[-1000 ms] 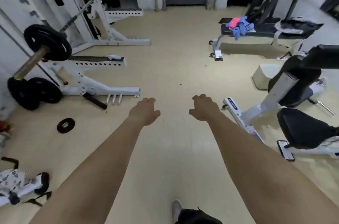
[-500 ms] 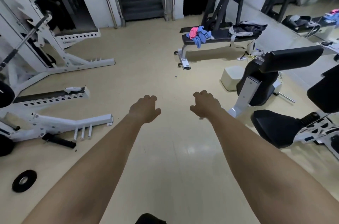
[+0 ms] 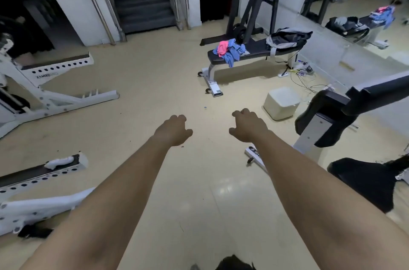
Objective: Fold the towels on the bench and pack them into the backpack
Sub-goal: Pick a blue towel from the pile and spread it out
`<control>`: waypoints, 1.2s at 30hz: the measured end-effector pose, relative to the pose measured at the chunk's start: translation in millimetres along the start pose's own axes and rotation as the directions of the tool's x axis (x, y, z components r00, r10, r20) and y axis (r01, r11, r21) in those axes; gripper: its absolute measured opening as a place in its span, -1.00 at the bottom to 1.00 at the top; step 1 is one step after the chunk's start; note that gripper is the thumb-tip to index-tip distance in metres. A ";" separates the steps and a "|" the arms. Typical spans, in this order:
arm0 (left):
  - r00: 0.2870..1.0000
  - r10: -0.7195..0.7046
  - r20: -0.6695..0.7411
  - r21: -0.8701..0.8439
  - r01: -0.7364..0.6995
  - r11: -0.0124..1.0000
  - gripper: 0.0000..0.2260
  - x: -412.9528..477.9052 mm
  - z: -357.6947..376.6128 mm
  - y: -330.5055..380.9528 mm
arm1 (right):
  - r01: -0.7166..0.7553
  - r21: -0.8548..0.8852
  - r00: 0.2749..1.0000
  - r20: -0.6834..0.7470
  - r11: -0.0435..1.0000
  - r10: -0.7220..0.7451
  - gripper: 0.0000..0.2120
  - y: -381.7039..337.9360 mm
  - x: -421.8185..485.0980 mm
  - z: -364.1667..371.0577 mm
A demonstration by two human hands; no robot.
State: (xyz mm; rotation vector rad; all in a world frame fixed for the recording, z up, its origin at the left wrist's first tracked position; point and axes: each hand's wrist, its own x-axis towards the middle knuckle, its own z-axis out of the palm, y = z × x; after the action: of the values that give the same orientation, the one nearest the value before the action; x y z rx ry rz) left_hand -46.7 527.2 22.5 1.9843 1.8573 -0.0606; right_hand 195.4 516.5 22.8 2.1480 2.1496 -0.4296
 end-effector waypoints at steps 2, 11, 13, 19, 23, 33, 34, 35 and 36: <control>1.000 0.027 0.001 0.009 -0.027 1.000 -0.48 42.4 -21.4 2.2 | -0.008 0.011 1.000 -0.007 1.000 0.008 -0.42 -3.1 35.1 -15.1; 0.988 0.144 0.055 0.089 -0.149 0.985 -0.49 281.5 -69.3 57.2 | -0.132 0.045 0.990 -0.042 0.990 0.134 -0.47 60.6 242.2 -63.2; 0.985 0.156 0.072 0.104 -0.163 0.981 -0.48 341.7 -79.5 79.2 | -0.167 0.055 0.985 -0.027 0.984 0.169 -0.48 86.5 297.0 -75.1; 0.972 0.216 0.087 0.104 -0.225 0.969 -0.51 515.5 -130.9 155.5 | -0.240 0.104 0.969 -0.028 0.965 0.244 -0.46 156.3 458.1 -144.5; 0.956 0.277 0.099 0.091 -0.285 0.954 -0.52 618.6 -157.3 193.7 | -0.260 0.111 0.964 -0.021 0.959 0.264 -0.46 190.1 553.9 -183.6; 0.925 0.339 0.172 0.114 -0.361 0.926 -0.62 917.4 -188.7 270.8 | -0.332 0.042 0.942 0.057 0.942 0.329 -0.41 285.8 813.7 -229.7; 0.920 0.344 0.187 0.102 -0.367 0.925 -0.68 947.2 -194.3 278.7 | -0.344 0.039 0.938 0.070 0.938 0.341 -0.42 295.0 840.2 -237.6; 0.916 0.348 0.199 0.093 -0.372 0.924 -0.73 975.4 -200.6 286.5 | -0.349 0.036 0.935 0.078 0.936 0.346 -0.43 303.3 865.8 -246.4; 0.913 0.346 0.214 0.092 -0.371 0.924 -0.75 1002.8 -207.3 294.3 | -0.350 0.031 0.935 0.080 0.936 0.347 -0.44 311.5 892.2 -255.5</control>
State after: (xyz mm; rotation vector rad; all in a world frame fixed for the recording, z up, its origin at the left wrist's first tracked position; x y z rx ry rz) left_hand 291.9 1536.5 -21.5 2.2894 1.3745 -0.2646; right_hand 523.7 1438.6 2.6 2.4288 1.6846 -0.5185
